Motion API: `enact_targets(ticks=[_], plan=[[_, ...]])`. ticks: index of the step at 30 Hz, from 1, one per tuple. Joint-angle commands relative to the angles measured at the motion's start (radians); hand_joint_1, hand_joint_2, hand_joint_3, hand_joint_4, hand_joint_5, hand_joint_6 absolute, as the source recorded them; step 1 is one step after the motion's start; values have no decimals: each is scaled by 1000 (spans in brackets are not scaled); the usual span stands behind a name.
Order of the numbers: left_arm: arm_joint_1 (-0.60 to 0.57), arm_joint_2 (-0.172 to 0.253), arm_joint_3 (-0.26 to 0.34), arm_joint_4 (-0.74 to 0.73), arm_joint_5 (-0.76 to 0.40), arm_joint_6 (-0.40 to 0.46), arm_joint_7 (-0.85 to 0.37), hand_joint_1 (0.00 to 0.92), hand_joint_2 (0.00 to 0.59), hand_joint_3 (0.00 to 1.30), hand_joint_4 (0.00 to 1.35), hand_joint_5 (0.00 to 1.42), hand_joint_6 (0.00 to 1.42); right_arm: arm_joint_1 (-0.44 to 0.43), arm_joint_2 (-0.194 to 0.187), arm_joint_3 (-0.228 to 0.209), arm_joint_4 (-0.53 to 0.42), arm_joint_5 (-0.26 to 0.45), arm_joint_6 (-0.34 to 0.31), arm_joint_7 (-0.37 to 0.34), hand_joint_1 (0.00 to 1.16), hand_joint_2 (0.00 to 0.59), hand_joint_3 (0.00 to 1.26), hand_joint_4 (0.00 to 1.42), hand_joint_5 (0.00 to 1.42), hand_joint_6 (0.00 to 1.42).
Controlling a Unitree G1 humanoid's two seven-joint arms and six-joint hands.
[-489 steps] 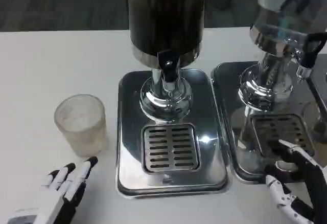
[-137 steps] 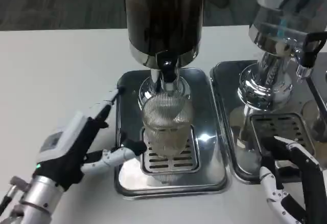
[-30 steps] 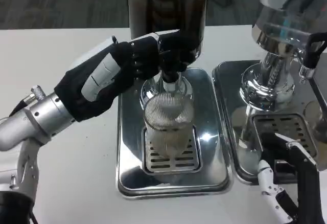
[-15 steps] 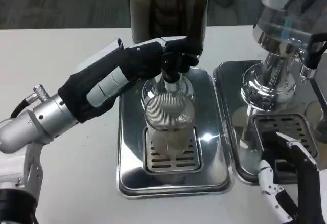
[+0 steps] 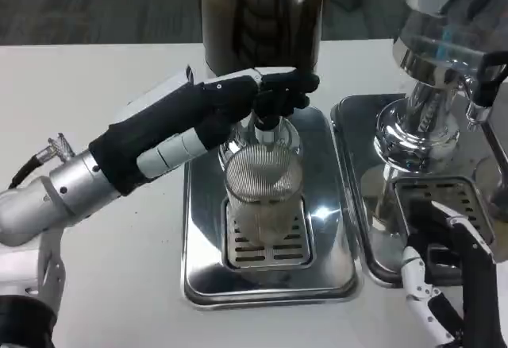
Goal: Grasp the cup under the faucet to collect the drink, then remove the cup.
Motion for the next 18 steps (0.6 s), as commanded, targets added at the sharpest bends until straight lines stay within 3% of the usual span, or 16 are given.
enact_targets(ticks=[1, 18], plan=[[12, 22, -31, 33, 65, -51, -5, 0, 110, 233, 149, 190, 219, -9, -4, -3, 2, 7, 0, 4, 512, 522, 362, 376, 370, 443], [-4, 68, -92, 90, 163, -243, 105, 0, 109, 221, 138, 179, 220, -22, -12, -3, -7, 20, 5, 20, 521, 522, 321, 348, 345, 424]])
